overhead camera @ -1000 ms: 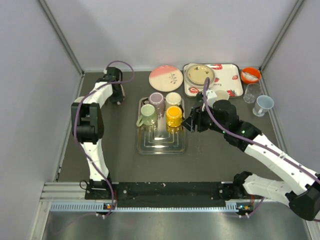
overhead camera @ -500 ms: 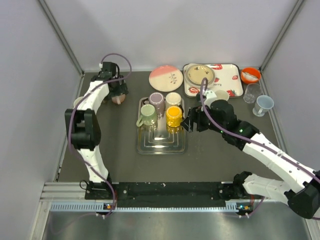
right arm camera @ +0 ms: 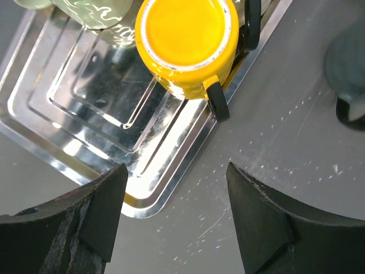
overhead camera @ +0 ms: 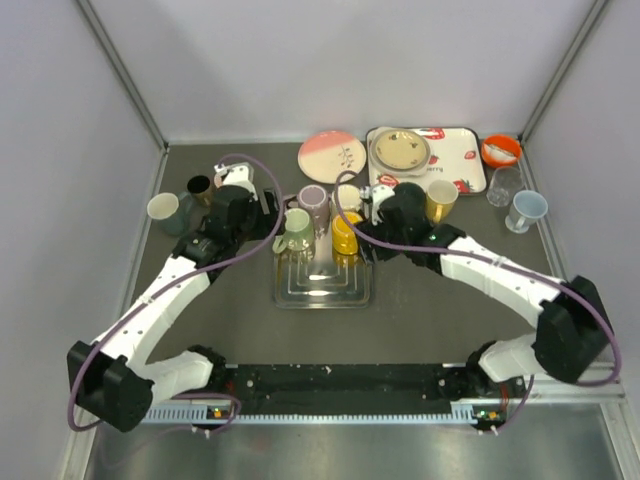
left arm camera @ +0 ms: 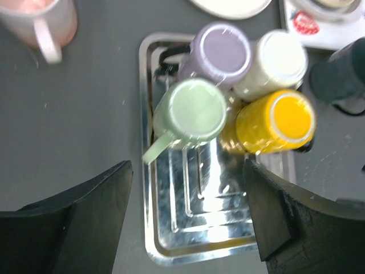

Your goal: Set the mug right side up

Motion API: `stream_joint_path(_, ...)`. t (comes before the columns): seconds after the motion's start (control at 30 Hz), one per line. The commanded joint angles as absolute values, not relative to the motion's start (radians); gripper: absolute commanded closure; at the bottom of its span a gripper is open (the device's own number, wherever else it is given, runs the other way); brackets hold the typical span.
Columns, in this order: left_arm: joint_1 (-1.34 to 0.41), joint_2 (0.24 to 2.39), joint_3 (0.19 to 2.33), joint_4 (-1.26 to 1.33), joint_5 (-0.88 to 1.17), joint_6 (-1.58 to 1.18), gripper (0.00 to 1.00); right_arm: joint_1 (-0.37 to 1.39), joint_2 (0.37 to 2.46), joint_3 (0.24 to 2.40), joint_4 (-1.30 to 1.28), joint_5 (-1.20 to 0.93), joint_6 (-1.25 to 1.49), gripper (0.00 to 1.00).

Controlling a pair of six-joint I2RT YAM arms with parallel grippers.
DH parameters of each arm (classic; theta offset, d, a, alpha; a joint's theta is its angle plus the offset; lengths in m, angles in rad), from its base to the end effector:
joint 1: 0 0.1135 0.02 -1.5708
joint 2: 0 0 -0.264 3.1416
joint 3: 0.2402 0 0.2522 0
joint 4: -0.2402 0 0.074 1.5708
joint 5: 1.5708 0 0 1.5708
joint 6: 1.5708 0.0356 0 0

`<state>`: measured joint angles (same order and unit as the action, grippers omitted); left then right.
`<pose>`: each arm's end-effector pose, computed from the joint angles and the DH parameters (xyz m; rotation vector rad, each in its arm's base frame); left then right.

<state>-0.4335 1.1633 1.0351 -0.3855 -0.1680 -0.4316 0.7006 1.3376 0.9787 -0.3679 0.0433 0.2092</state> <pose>0.2394 -0.1042 0.3305 -0.1009 2.0934 -0.3524 0.2237 0.1866 0.2677 -0.5454 2.2683 0.4148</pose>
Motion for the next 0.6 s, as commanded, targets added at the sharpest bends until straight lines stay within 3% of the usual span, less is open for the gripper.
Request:
stream_joint_path(0.0,-0.437,1.043,0.908,-0.302,-0.167,-0.454,0.17,0.709,1.434,1.078,-0.305,0.043,0.014,0.3)
stream_joint_path(0.2,-0.437,0.939,0.841,-0.333,-0.166,-0.416,0.18,0.704,1.615,1.202,-0.365,0.074,-0.106,0.31)
stream_joint_path(0.57,-0.437,0.884,0.802,-0.344,-0.169,-0.394,0.18,0.65,1.73,1.336,-0.448,0.023,-0.144,0.32)
